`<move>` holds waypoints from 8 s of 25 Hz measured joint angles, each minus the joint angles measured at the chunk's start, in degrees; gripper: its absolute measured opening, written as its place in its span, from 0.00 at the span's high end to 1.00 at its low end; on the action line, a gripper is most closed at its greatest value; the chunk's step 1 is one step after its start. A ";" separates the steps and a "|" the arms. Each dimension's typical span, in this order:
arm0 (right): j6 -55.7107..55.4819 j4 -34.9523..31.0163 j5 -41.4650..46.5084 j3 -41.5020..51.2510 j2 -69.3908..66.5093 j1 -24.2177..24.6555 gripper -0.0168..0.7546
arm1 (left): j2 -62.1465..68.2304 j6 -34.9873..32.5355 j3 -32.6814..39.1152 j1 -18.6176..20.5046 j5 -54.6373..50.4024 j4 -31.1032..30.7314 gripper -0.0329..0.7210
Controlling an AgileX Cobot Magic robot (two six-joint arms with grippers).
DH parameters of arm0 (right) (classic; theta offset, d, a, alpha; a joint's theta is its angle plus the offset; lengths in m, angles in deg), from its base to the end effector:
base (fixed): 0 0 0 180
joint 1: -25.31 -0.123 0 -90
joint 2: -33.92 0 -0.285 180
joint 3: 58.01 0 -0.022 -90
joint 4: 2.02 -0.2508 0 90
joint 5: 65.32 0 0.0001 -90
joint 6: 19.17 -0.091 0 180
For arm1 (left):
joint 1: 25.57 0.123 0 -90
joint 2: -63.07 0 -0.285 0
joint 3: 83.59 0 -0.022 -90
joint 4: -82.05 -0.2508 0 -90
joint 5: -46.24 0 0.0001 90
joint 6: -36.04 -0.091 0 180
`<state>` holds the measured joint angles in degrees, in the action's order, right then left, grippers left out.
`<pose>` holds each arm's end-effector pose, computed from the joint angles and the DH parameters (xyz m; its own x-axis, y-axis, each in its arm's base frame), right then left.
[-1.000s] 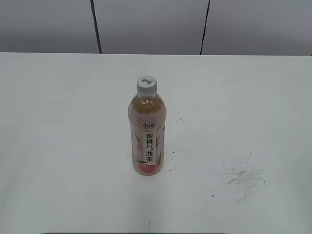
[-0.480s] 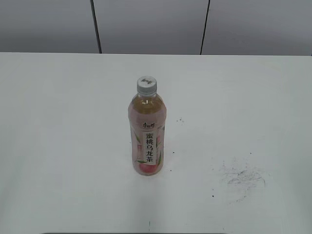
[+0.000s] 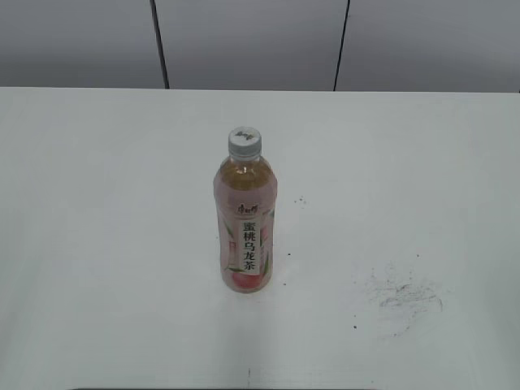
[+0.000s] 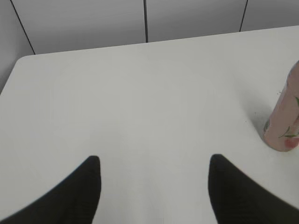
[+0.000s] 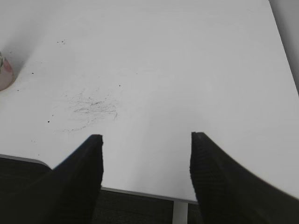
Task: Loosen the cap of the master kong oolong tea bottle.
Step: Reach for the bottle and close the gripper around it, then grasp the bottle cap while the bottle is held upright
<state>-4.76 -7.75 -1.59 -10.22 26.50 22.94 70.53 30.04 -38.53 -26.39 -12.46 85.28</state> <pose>-0.0102 0.0077 0.2772 -0.4469 -0.2235 -0.8662 -0.2161 0.9666 -0.1379 -0.0123 -0.0042 0.2971 -0.3558 0.0804 -0.9311 0.0862 0.9949 0.0529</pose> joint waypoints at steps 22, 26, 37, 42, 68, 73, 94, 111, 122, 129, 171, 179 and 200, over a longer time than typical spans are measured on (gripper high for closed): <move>0.00 0.00 0.00 0.00 0.00 0.00 0.40 | 28.54 -18.14 5.63 0.00 46.81 34.43 0.38; 0.00 0.00 0.00 0.00 0.00 0.00 0.40 | 35.45 -19.14 7.89 -0.39 52.53 36.71 0.38; 0.00 0.05 0.00 0.00 0.00 0.00 0.40 | 56.24 -19.36 9.67 -18.59 77.58 29.70 0.38; 0.00 0.05 0.00 0.00 0.00 0.00 0.40 | 69.86 -17.90 9.67 -23.72 89.01 27.99 0.38; -0.02 0.05 0.00 0.00 0.00 0.00 0.40 | 104.20 1.54 14.05 -24.02 127.52 -0.27 0.37; -0.02 0.05 0.00 0.00 0.00 0.00 0.40 | 104.20 6.88 18.25 -24.06 127.57 -9.27 0.27; -0.02 0.05 0.00 0.00 0.00 0.00 0.40 | 104.20 19.09 8.41 -24.12 126.71 -38.03 0.15; -0.07 0.05 0.00 0.00 0.00 0.00 0.40 | 109.84 23.76 -0.88 -29.33 126.73 -40.22 0.18; -0.07 0.05 0.00 0.00 0.00 0.00 0.40 | 110.17 23.58 -1.34 -29.36 126.73 -39.24 0.36; -1.86 -4.40 -0.86 0.00 -0.12 0.00 0.40 | 110.17 23.58 -1.34 -29.36 126.73 -39.36 0.36; -0.13 -1.21 5.49 -66.29 -90.33 -31.70 0.47 | 110.17 23.51 -1.34 -29.36 126.90 -39.69 0.36; -12.00 5.03 6.03 -66.97 -94.34 -42.33 0.47 | 110.22 23.57 -1.34 -29.36 126.91 -39.69 0.36; -18.17 1.41 6.23 -69.99 -105.08 -43.62 0.45 | 110.18 23.57 -1.34 -29.36 127.01 -39.75 0.36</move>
<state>-22.94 -6.34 4.64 -80.22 -78.57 -20.68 180.71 53.60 -39.87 -55.74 114.55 45.53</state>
